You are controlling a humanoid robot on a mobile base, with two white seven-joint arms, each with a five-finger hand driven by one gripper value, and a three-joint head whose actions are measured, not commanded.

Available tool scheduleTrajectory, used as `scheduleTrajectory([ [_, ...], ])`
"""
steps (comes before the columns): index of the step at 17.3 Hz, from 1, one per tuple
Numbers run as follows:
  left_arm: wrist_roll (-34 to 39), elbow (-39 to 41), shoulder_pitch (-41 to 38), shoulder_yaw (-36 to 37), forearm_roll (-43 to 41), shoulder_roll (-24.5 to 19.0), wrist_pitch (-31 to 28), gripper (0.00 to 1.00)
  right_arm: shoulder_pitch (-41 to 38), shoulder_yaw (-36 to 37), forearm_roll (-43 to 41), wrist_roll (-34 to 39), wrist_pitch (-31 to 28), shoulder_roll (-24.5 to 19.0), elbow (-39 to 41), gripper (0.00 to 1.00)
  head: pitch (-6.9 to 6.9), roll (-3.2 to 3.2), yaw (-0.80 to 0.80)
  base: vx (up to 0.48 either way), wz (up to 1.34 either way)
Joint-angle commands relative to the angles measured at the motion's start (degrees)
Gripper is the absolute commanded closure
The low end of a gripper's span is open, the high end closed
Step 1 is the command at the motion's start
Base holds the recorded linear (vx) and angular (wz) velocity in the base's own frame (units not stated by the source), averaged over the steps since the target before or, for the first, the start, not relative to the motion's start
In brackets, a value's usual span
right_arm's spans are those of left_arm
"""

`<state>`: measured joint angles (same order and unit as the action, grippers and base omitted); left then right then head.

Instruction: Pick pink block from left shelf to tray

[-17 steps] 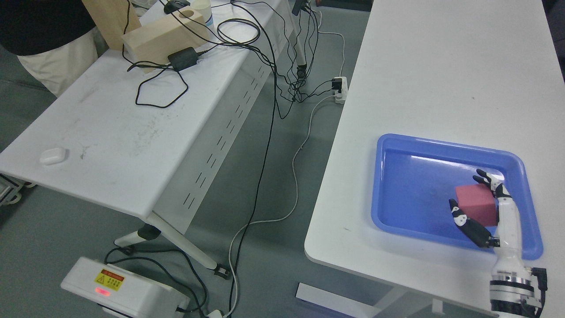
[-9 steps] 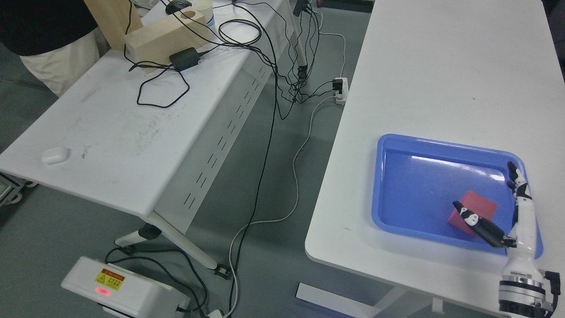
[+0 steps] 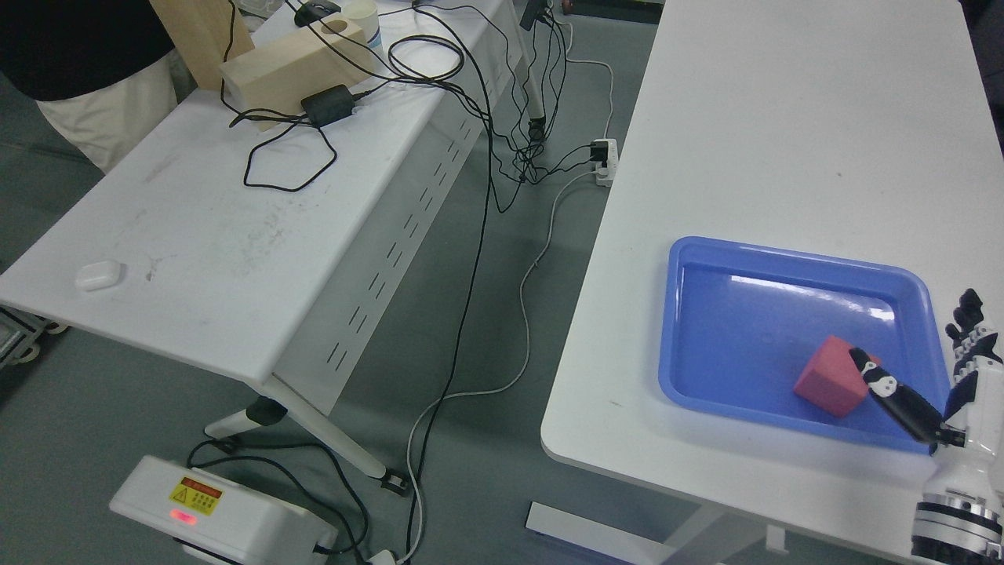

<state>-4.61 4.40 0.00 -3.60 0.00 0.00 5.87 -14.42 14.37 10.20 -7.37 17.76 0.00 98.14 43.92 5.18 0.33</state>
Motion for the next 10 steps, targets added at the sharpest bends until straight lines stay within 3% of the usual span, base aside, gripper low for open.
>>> scheduleTrajectory([
  [1, 0.04, 0.0, -0.53, 0.0, -0.09, -1.0, -0.07, 0.0, -0.52, 2.85, -2.82, -0.01, -0.97, 1.0, 0.48, 0.0, 0.0, 0.0, 0.0, -0.029, -0.02],
  [10, 0.04, 0.0, -0.53, 0.0, -0.09, -1.0, -0.07, 0.0, -0.96, 3.65, -3.17, 0.25, -2.81, 1.0, 0.39, 0.0, 0.0, 0.0, 0.0, -0.145, -0.1],
])
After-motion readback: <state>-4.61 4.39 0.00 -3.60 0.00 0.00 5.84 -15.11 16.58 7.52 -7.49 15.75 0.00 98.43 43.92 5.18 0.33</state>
